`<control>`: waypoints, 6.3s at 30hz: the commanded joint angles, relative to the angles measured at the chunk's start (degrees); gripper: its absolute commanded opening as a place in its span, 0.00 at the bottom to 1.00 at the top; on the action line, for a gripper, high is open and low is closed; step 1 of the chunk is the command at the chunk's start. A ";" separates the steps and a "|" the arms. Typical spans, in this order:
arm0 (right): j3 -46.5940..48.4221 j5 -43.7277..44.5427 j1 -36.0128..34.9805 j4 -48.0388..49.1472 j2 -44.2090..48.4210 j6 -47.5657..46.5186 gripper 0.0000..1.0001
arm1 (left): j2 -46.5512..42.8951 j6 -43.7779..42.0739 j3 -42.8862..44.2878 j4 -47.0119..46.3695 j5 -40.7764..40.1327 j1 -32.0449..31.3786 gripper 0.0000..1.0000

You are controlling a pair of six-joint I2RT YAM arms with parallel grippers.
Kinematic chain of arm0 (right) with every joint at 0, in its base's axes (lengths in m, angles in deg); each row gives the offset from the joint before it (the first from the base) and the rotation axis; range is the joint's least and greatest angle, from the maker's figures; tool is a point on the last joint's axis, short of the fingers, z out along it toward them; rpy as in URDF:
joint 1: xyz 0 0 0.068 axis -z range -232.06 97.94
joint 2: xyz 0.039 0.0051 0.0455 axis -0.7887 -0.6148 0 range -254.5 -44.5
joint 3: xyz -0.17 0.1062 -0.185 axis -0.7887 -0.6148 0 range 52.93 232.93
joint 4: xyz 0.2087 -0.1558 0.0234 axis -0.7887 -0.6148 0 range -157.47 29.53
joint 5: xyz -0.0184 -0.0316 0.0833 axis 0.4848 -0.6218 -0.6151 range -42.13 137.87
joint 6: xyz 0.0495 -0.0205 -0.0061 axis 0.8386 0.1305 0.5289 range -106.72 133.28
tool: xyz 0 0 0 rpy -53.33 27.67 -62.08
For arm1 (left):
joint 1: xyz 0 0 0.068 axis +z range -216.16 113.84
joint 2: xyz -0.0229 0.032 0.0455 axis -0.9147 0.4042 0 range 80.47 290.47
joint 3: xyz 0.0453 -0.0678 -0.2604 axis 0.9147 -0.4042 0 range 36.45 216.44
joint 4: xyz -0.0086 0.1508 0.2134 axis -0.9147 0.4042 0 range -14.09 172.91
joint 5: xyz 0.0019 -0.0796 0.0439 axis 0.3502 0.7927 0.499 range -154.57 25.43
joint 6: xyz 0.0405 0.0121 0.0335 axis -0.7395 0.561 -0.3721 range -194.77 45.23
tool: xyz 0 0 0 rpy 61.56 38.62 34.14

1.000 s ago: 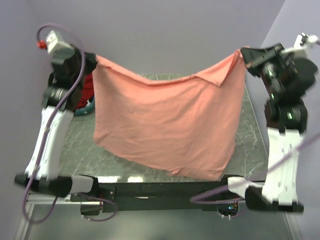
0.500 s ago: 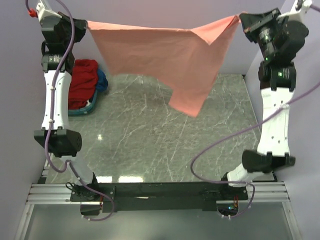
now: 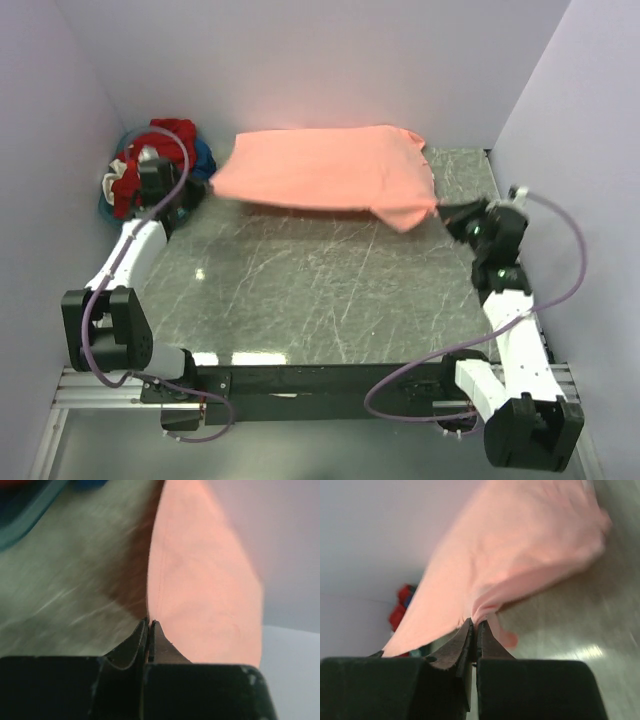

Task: Fold and stack the t-shirts
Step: Flatten the tshirt out, then fold the tshirt

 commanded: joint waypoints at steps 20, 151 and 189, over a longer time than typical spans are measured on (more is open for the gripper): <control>-33.34 1.74 0.79 -20.24 33.54 4.40 0.15 | -23.47 5.64 -39.36 0.11 -8.67 0.24 0.02; -11.37 6.23 4.83 -5.31 -23.13 -7.82 0.65 | -2.31 6.34 -32.07 -9.98 -9.29 -4.41 0.53; -5.30 8.07 5.89 -11.36 -23.06 -8.79 0.00 | -3.52 7.39 -31.09 -2.18 -20.19 -4.50 0.01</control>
